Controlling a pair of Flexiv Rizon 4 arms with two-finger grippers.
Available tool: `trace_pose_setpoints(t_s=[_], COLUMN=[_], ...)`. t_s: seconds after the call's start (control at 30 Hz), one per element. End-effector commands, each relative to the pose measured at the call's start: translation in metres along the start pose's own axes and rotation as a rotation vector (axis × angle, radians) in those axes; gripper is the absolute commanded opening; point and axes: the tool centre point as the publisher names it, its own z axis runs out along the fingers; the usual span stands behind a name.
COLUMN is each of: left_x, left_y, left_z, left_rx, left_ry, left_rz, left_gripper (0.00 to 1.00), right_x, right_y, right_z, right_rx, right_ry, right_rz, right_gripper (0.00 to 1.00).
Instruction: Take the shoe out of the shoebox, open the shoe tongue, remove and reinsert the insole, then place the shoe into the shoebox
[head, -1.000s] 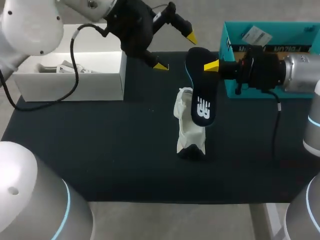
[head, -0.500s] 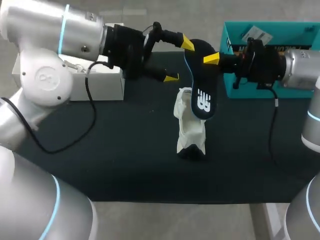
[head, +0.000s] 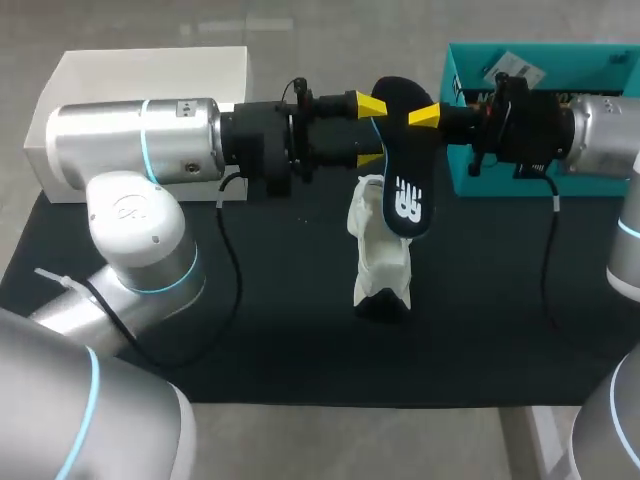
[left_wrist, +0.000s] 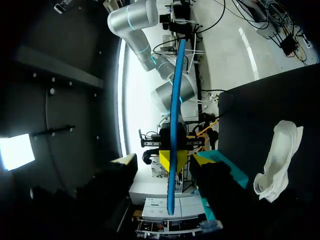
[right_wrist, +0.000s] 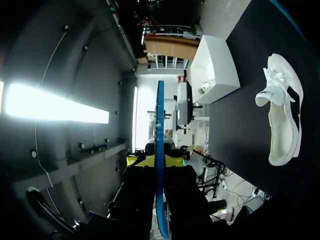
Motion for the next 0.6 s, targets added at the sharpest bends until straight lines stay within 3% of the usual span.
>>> trace_pose_setpoints(t_s=[0.03, 0.6], left_x=[0.006, 0.011], left_y=[0.002, 0.001], left_z=[0.001, 0.015], left_rx=[0.041, 0.034], left_ry=[0.008, 0.022], left_rz=[0.019, 0.055], left_gripper=[0.57, 0.36], right_x=[0.002, -0.006], right_y=[-0.002, -0.006], right_z=[0.002, 0.007], right_rx=[0.012, 0.036], right_ry=[-0.036, -0.055], right_rz=[0.001, 0.015], right_gripper=[0.0, 0.0])
